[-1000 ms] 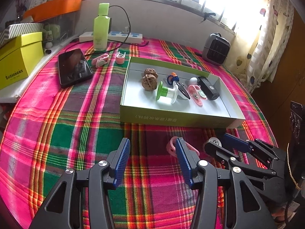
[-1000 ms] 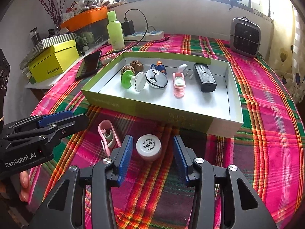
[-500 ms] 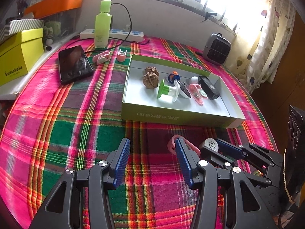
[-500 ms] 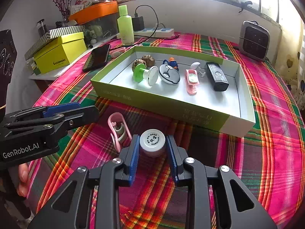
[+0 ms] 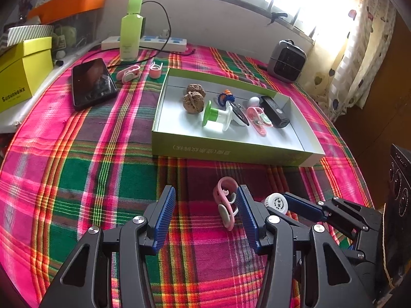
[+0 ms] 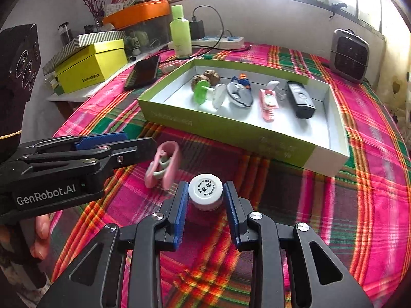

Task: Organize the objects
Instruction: 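Grasp the white round container with the right tool while the left tool approaches the pink clip, then close the left tool on the pink clip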

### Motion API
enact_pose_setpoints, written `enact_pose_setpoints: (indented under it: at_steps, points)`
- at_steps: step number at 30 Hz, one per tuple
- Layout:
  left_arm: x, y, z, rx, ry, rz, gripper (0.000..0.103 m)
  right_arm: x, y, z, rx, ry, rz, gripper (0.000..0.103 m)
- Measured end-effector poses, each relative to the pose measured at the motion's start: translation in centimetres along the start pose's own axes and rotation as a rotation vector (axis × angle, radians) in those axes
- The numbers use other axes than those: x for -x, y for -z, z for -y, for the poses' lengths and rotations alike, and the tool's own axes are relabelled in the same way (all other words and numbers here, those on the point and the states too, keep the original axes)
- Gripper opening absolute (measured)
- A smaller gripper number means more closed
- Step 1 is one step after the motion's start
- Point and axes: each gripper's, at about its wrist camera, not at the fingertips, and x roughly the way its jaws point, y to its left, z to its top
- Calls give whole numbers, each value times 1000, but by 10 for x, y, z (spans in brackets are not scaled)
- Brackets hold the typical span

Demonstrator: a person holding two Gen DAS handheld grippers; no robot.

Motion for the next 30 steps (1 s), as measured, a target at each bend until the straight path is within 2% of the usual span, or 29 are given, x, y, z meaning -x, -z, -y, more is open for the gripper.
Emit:
enact_pose_setpoints:
  at_steps: [8,22,30]
  points:
    - [-6,6,13,-41,24,-15,48,11,5,24,-57,45,25,30]
    - [-20,10,24,-63,-25,-27,48,15,7,31,-75,36,34,30]
    - [-23,10,32,-105,-87,5,47,16,8,31,-79,32,36,30]
